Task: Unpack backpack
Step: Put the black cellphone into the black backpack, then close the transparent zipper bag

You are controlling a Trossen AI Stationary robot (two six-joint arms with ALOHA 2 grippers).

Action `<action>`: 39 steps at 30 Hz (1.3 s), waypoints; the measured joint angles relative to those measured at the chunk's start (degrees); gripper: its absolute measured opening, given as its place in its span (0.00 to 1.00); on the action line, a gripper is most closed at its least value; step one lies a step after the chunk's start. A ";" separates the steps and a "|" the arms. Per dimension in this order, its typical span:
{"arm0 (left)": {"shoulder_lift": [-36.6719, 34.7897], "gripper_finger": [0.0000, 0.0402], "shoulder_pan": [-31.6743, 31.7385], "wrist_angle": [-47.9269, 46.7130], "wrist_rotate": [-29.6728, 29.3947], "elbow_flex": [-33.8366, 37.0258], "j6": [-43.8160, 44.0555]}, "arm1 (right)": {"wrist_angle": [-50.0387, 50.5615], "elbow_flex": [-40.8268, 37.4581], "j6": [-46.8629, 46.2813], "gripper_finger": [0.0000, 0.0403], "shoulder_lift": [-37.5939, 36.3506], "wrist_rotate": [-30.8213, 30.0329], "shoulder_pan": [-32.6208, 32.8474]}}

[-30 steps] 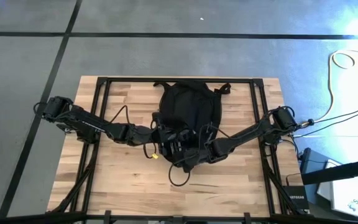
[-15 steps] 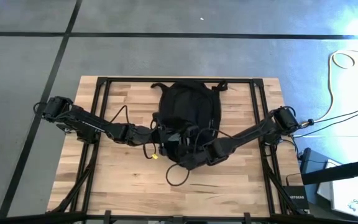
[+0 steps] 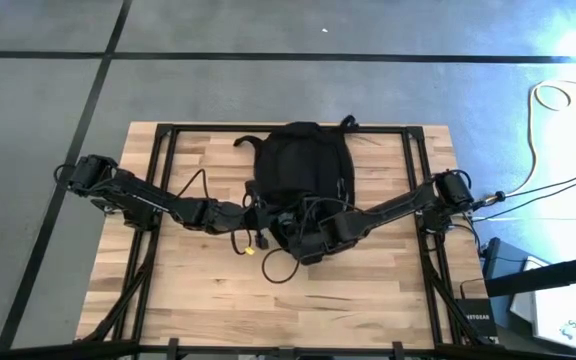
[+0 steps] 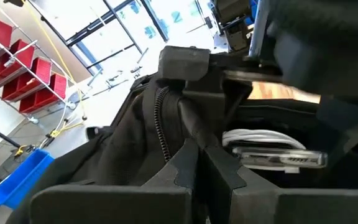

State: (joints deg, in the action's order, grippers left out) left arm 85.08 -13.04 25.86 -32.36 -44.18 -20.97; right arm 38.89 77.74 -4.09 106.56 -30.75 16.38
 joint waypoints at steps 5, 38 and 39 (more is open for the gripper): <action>0.00 0.00 -0.04 -0.01 0.02 0.00 0.02 | -0.95 -0.07 -0.39 0.98 0.01 -0.05 0.10; 0.04 0.00 -0.19 -12.12 17.87 0.09 19.77 | 33.80 7.52 -54.05 0.83 -4.80 -3.62 20.59; 0.04 0.01 -0.09 -11.96 16.84 0.09 20.49 | 33.32 6.52 -55.58 0.83 -4.80 -3.74 21.20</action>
State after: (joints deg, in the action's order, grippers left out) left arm 85.12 -13.13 13.89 -15.51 -44.10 -0.48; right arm 72.20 84.26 -59.68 101.75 -34.50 37.59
